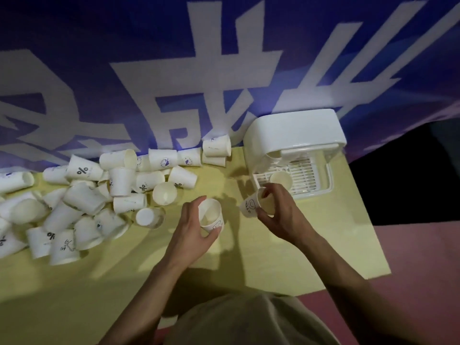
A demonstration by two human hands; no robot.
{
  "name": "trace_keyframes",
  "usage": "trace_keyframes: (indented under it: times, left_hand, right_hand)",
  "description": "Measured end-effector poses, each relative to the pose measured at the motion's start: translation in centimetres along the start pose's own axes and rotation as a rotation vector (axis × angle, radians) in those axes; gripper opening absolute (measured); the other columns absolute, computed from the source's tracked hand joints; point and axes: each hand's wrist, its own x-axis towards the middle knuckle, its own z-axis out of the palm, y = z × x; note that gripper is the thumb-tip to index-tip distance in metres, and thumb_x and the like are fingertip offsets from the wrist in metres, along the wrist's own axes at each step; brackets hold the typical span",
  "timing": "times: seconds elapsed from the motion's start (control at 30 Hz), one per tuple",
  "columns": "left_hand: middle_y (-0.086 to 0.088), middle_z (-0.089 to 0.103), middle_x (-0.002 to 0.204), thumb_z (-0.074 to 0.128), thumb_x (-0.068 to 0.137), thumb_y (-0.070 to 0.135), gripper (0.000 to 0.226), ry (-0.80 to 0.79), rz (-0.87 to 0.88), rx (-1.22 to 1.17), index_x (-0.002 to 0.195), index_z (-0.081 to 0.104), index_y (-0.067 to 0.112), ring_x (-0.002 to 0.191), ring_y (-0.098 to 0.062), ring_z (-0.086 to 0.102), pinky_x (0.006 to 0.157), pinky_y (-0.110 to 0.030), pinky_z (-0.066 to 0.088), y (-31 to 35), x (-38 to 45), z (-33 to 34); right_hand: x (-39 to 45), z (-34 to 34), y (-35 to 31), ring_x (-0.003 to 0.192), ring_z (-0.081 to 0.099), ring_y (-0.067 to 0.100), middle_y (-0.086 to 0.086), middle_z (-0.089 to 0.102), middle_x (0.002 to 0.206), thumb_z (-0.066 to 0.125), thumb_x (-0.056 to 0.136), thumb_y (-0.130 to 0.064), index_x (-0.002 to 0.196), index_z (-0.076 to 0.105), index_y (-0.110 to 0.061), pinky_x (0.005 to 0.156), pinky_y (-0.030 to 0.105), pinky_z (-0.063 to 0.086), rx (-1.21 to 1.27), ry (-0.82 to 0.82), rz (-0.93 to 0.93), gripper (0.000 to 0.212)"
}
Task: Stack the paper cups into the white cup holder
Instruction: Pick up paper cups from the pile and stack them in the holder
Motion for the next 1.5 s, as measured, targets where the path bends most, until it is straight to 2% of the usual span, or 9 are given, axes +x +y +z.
trace_keyframes:
  times: [0.13, 0.33, 0.53, 0.67, 0.83, 0.97, 1.1, 1.33, 1.5]
  left_hand:
    - [0.008, 0.034, 0.139, 0.078, 0.084, 0.041, 0.084, -0.012, 0.104, 0.024, 0.148, 0.025, 0.034, 0.113, -0.009, 0.044, 0.086, -0.028, 0.048, 4.9, 2.3, 1.3]
    - [0.004, 0.040, 0.137, 0.082, 0.081, 0.030, 0.078, 0.070, 0.246, 0.045, 0.141, 0.033, 0.024, 0.111, -0.001, 0.042, 0.089, -0.021, 0.043, 12.6, 6.8, 4.3]
    - [0.005, 0.042, 0.135, 0.083, 0.079, 0.021, 0.074, 0.107, 0.296, 0.105, 0.138, 0.038, 0.026, 0.116, -0.011, 0.051, 0.088, -0.021, 0.045, 16.5, 9.1, 8.2]
    - [0.005, 0.041, 0.137, 0.082, 0.079, 0.012, 0.071, 0.054, 0.355, 0.203, 0.136, 0.042, 0.024, 0.124, -0.013, 0.049, 0.094, -0.021, 0.046, 16.4, 10.0, 10.6]
    - [0.002, 0.039, 0.141, 0.082, 0.076, 0.005, 0.079, -0.015, 0.325, 0.300, 0.141, 0.040, 0.024, 0.131, -0.020, 0.047, 0.098, -0.036, 0.053, 15.0, 11.5, 13.4]
    - [-0.001, 0.033, 0.146, 0.080, 0.082, 0.023, 0.076, -0.109, 0.214, 0.349, 0.146, 0.040, 0.021, 0.129, -0.025, 0.049, 0.100, -0.038, 0.052, 13.7, 12.6, 15.4]
    - [-0.010, 0.019, 0.159, 0.066, 0.093, 0.045, 0.085, -0.261, 0.043, 0.396, 0.159, 0.019, 0.020, 0.143, -0.035, 0.031, 0.112, -0.044, 0.038, 12.4, 13.2, 17.0]
    - [-0.008, 0.024, 0.160, 0.063, 0.096, 0.046, 0.082, -0.295, 0.019, 0.375, 0.159, 0.017, 0.024, 0.144, -0.034, 0.034, 0.113, -0.049, 0.039, 12.1, 14.8, 15.9]
    - [-0.010, 0.024, 0.157, 0.062, 0.097, 0.042, 0.086, -0.257, 0.019, 0.235, 0.161, 0.006, 0.028, 0.144, -0.035, 0.030, 0.117, -0.051, 0.034, 11.7, 12.1, 14.4]
  right_hand:
    - [-3.7, -2.8, 2.0, 0.116, 0.051, 0.012, 0.001, 0.049, 0.134, 0.078, 0.087, -0.028, 0.143, 0.039, -0.016, 0.099, 0.026, 0.045, -0.009, 0.110, 0.083, 0.069]
    - [-6.3, -6.0, 4.8, 0.113, 0.047, 0.003, 0.002, 0.048, 0.135, 0.078, 0.087, -0.032, 0.146, 0.043, -0.013, 0.096, 0.008, 0.038, -0.017, 0.174, 0.107, 0.071]
    - [-6.7, -8.2, 7.5, 0.110, 0.053, 0.012, 0.002, 0.047, 0.134, 0.075, 0.088, -0.036, 0.145, 0.046, -0.017, 0.092, 0.026, 0.052, -0.014, 0.180, 0.087, 0.066]
    - [-6.9, -8.9, 9.1, 0.110, 0.050, 0.006, -0.002, 0.045, 0.134, 0.074, 0.090, -0.036, 0.145, 0.045, -0.020, 0.090, 0.024, 0.052, 0.036, 0.203, 0.103, 0.064]
    - [-7.5, -9.1, 10.7, 0.111, 0.051, 0.006, -0.002, 0.046, 0.133, 0.074, 0.091, -0.036, 0.145, 0.047, -0.019, 0.092, 0.019, 0.049, 0.065, 0.216, 0.132, 0.063]
    - [-7.9, -9.2, 11.8, 0.113, 0.051, 0.008, -0.002, 0.045, 0.135, 0.072, 0.092, -0.037, 0.147, 0.045, -0.018, 0.097, 0.021, 0.048, 0.074, 0.209, 0.142, 0.064]
    - [-8.2, -9.3, 12.4, 0.115, 0.054, 0.013, 0.000, 0.046, 0.135, 0.072, 0.093, -0.036, 0.147, 0.045, -0.017, 0.097, 0.030, 0.051, 0.072, 0.198, 0.158, 0.064]
    - [-6.3, -10.0, 12.2, 0.117, 0.054, 0.015, 0.003, 0.047, 0.136, 0.073, 0.091, -0.034, 0.146, 0.045, -0.016, 0.098, 0.034, 0.052, 0.070, 0.182, 0.170, 0.064]
    - [-2.2, -10.9, 10.0, 0.120, 0.054, 0.018, 0.004, 0.047, 0.136, 0.075, 0.091, -0.031, 0.145, 0.046, -0.016, 0.103, 0.032, 0.049, 0.020, 0.163, 0.056, 0.063]
